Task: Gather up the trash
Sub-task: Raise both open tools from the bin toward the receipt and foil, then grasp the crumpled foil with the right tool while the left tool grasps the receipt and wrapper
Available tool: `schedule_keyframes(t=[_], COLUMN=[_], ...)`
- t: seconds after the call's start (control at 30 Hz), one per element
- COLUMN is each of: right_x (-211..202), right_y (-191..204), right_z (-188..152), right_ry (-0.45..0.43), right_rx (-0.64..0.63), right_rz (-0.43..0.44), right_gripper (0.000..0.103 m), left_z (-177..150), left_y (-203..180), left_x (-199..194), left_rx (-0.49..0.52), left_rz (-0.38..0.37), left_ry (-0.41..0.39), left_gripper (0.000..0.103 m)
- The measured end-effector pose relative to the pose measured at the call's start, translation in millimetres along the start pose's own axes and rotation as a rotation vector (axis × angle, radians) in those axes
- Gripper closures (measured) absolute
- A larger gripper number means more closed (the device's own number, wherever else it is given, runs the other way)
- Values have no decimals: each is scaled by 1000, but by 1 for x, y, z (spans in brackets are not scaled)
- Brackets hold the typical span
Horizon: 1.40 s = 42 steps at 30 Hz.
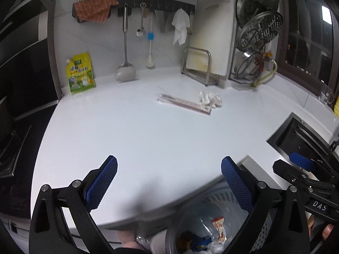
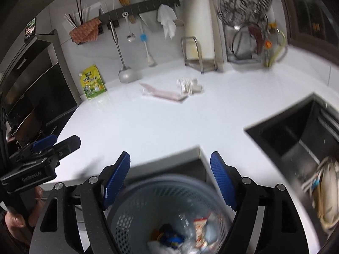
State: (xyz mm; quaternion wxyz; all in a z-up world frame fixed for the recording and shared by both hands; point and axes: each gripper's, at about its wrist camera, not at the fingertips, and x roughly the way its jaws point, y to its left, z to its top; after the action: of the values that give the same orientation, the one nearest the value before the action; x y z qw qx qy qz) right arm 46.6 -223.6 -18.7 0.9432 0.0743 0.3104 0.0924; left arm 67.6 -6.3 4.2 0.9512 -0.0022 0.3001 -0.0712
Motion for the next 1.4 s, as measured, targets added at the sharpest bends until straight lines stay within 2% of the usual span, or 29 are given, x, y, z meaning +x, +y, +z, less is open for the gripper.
schedule_keyframes(t=[0.33,0.57,0.73,0.83,1.03,1.4], right_x=[39,72,101,123,161,231], right_y=[-20,-36,-41,-43,-50,-71], right_z=[49,71,85,91,105,136], right_ry=[33,60,85,132,149,190], right_rx=[26,35,9,3,-1,31], right_rz=[8,-4,-21,-19,-22,-12], right_gripper=[26,26,26,26,26,26], left_z=[41,64,74,80,87,96], left_y=[3,9,6,4,2,8], left_x=[35,67,96,117,153,189], left_rx=[-26,-55,-53,-44,-74,-89], left_rz=[23,45,40,47,34,74], left_ry=[-6,0,24,56,102,101], left_gripper=[6,6,6,6,6,6])
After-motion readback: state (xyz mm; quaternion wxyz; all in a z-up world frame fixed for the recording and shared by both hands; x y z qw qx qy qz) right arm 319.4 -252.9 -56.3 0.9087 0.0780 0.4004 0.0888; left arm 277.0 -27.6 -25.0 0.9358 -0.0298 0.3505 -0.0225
